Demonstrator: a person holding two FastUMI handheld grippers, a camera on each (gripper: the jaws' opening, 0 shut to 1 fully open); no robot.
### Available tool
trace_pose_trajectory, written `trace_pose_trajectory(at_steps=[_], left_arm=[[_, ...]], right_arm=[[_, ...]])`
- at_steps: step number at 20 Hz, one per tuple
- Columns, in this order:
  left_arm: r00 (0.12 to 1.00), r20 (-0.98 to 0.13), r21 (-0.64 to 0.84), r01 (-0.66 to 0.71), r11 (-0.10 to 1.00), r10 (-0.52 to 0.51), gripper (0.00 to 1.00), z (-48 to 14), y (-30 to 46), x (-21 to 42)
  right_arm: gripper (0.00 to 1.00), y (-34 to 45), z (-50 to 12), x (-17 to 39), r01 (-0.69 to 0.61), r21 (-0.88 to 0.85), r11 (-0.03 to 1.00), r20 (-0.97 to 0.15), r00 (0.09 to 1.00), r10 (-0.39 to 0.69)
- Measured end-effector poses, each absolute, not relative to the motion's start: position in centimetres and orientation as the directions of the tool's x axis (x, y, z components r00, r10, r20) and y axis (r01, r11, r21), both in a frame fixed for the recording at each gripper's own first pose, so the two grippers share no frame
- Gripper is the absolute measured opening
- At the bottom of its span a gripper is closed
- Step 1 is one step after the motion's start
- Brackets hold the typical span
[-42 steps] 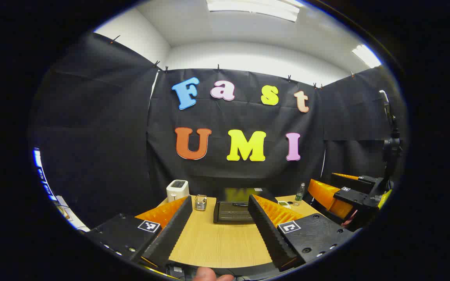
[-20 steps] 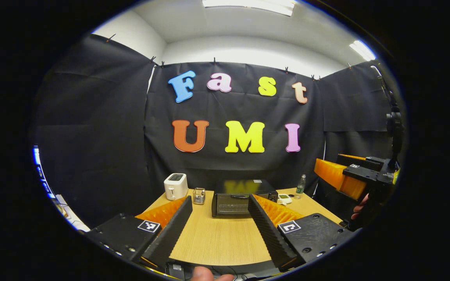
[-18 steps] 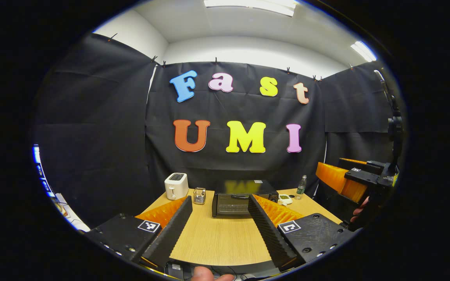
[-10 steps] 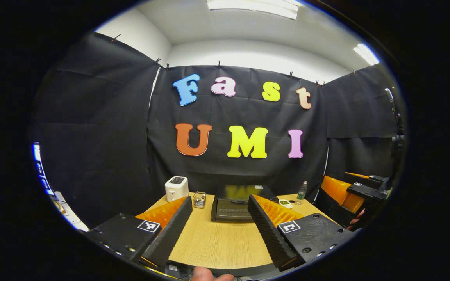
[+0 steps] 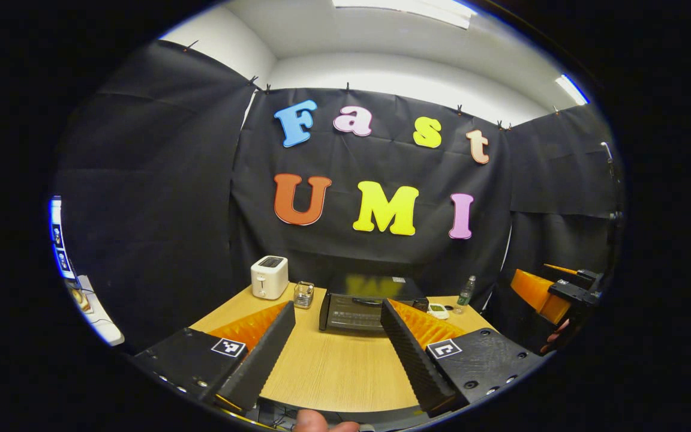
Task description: Open the electric oven with the left hand, put the food in, and close the electric oven.
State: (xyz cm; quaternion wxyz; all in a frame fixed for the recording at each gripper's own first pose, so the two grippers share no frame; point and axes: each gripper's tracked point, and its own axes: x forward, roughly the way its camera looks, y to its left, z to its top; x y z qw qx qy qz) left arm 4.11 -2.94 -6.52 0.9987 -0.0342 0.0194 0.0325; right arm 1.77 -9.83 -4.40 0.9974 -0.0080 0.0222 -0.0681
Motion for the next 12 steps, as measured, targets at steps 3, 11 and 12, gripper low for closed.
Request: trace_pose_trajectory(at_steps=[3, 11, 12], left_arm=[[0.996, -0.075, -0.047, -0.047, 0.998, 0.044, 0.94, -7.6, -4.6, 6.7], [0.984, -0.174, -0.027, 0.018, 0.999, -0.022, 0.94, -11.2, -9.9, 16.0], [0.983, -0.181, -0.020, 0.016, 1.000, -0.019, 0.94, -11.9, -10.3, 17.1]], right_arm=[[0.99, -13.0, -5.0, 3.6, 0.166, 0.003, 0.986, -0.048, 0.985, -0.165], [0.99, -21.4, -9.0, 10.3, 0.211, 0.076, 0.975, -0.098, 0.974, -0.203], [0.99, -22.3, -9.8, 11.0, 0.211, 0.077, 0.974, -0.107, 0.973, -0.203]])
